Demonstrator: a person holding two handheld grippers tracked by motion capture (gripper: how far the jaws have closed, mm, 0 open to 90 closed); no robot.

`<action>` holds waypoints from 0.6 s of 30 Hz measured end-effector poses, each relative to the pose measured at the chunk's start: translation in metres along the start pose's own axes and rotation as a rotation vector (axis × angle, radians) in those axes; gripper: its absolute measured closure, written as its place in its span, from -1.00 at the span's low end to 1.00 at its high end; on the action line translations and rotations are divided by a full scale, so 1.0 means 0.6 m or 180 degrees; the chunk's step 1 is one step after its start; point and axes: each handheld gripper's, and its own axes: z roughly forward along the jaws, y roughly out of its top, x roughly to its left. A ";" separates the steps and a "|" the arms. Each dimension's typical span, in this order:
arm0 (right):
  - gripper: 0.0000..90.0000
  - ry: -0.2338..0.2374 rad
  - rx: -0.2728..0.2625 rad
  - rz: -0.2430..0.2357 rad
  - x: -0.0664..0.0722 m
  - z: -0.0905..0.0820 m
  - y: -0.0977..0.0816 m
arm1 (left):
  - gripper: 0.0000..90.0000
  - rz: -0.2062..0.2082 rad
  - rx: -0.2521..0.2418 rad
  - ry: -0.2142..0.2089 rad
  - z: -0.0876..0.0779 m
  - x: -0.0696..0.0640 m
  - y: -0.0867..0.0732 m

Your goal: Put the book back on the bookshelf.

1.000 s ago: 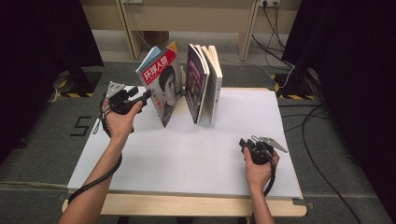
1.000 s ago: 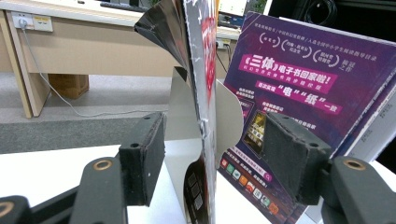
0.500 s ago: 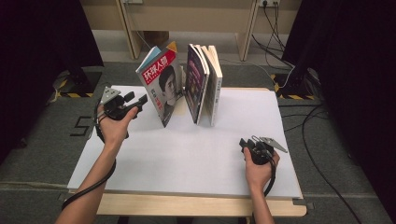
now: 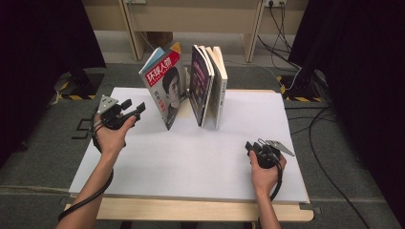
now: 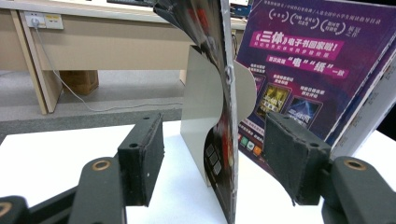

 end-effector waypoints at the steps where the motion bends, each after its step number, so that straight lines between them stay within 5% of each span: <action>1: 0.37 0.0000 0.0003 0.0007 0.001 0.000 0.000 | -0.16 0.0000 0.0013 0.0005 -0.001 0.001 -0.002; 18: 0.36 -0.0008 0.0004 -0.0007 0.001 0.000 0.000 | -0.18 0.0003 -0.0038 0.0140 -0.028 0.021 -0.029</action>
